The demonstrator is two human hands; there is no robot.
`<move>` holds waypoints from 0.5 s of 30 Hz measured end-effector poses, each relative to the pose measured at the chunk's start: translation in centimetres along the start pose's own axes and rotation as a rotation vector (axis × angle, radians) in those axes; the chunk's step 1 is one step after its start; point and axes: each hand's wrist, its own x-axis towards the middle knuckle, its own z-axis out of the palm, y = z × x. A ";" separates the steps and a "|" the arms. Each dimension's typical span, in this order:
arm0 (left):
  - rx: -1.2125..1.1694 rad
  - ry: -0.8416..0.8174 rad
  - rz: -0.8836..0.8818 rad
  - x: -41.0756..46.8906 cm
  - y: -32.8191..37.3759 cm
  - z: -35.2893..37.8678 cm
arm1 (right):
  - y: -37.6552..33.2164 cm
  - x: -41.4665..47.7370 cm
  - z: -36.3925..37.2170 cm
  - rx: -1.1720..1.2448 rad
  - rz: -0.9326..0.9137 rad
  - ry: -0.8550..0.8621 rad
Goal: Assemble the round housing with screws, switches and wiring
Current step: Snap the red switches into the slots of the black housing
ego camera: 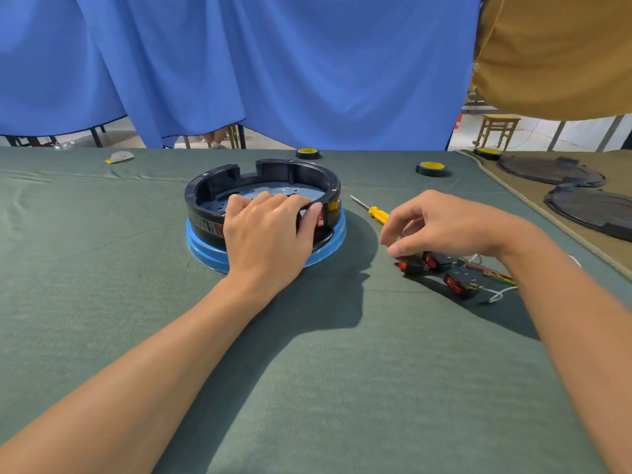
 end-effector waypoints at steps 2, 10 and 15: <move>-0.002 -0.020 0.029 -0.1 -0.3 -0.1 | 0.1 -0.3 -0.4 -0.039 0.050 -0.102; 0.002 -0.081 0.082 -0.1 -0.9 -0.7 | -0.8 -0.3 -0.1 -0.303 0.131 -0.109; -0.035 -0.018 0.111 -0.1 -0.9 -0.9 | -1.8 0.1 0.9 -0.051 -0.034 0.140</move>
